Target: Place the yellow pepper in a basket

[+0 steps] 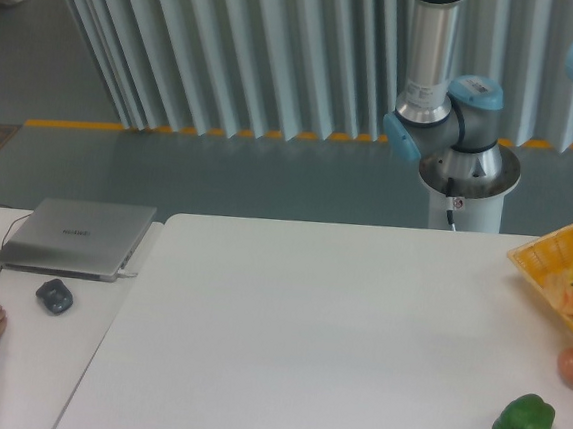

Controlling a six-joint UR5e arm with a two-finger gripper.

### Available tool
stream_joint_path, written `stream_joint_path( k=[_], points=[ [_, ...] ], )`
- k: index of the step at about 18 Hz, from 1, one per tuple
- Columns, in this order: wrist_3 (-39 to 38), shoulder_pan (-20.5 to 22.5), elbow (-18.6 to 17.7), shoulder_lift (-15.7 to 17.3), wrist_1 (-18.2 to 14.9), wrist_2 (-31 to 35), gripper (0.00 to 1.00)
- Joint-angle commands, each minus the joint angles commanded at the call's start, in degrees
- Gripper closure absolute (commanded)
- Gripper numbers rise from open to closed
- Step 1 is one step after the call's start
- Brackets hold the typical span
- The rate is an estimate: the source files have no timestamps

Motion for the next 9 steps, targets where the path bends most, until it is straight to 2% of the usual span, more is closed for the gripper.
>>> stream_joint_path(
  k=[5, 9],
  points=[
    [-2.5, 0.2, -0.1, -3.3, 4.5, 2.4, 0.55],
    [-3.6, 0.3, -0.1, -4.3, 5.6, 2.4, 0.54]
  ],
)
